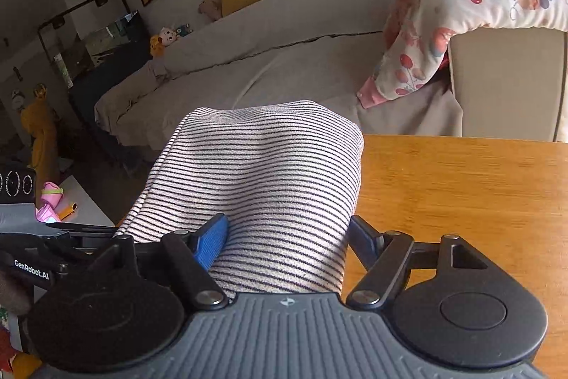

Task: Fold clothes
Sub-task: 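Release the folded sweater and pull both grippers back from it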

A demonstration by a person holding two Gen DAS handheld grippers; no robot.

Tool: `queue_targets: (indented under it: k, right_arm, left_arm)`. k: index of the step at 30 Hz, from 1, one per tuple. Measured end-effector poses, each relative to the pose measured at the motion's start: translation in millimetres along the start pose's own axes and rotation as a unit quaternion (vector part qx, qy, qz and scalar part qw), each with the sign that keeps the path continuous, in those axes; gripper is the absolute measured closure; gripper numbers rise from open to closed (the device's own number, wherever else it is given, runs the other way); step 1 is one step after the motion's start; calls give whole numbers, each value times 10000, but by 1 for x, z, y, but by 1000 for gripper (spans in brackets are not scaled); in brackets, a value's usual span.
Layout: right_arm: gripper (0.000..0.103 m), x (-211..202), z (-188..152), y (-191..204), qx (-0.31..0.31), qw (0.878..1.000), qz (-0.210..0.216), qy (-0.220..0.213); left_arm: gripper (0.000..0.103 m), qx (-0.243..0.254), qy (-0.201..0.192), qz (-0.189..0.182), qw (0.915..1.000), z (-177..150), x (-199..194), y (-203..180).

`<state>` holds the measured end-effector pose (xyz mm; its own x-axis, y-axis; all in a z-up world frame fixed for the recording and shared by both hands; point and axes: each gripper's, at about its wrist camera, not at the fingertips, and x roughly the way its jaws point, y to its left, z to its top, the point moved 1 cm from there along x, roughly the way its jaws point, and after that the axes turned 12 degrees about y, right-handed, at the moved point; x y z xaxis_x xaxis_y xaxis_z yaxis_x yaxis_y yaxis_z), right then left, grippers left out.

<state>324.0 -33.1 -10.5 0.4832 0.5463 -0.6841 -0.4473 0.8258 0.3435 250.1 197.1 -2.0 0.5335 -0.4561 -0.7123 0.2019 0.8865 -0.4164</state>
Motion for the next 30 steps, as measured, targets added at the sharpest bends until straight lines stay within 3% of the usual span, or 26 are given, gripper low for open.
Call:
queue_targets:
  k: [2, 5, 7, 10, 12, 14, 16, 20, 22, 25, 30]
  right_arm:
    - [24, -7, -2, 8, -314, 9989, -298, -173]
    - [24, -20, -10, 26, -971, 9908, -809, -475]
    - [24, -21, -19, 47, -1398, 9836, -974, -600]
    - [23, -11, -29, 76, -1974, 9726, -1173, -364]
    - [20, -2, -33, 77, -2056, 9689, -1345, -309]
    - [15, 4, -32, 72, -1921, 9714, -1369, -264]
    - [8, 4, -24, 59, -1508, 9820, -1132, -139]
    - [8, -18, -32, 38, -953, 9928, -706, -184]
    - [4, -34, -40, 29, -721, 9954, -591, -237]
    - [0, -53, -59, 23, -634, 9936, -920, -176]
    - [0, -69, -90, 28, -785, 9844, -1569, 92]
  left_arm:
    - [28, 330, -354, 298, 9984, 9, -28, -6]
    - [26, 668, -911, 129, 9935, 26, -53, -14]
    - [22, 769, -841, 101, 9934, 47, -33, -16]
    - [25, 920, -737, 59, 9930, 78, -3, -20]
    - [29, 756, -229, 430, 9959, 85, 34, -9]
    - [23, 1091, -243, 792, 9906, 77, 54, -8]
    - [22, 1026, -327, 846, 9906, 71, 48, -9]
    - [23, 780, -614, 974, 9903, 51, 11, -17]
    - [5, 685, -661, 918, 9912, 28, -10, -23]
    - [0, 647, -652, 874, 9919, -12, -30, -34]
    - [0, 452, -551, 1446, 9869, -65, -36, -61]
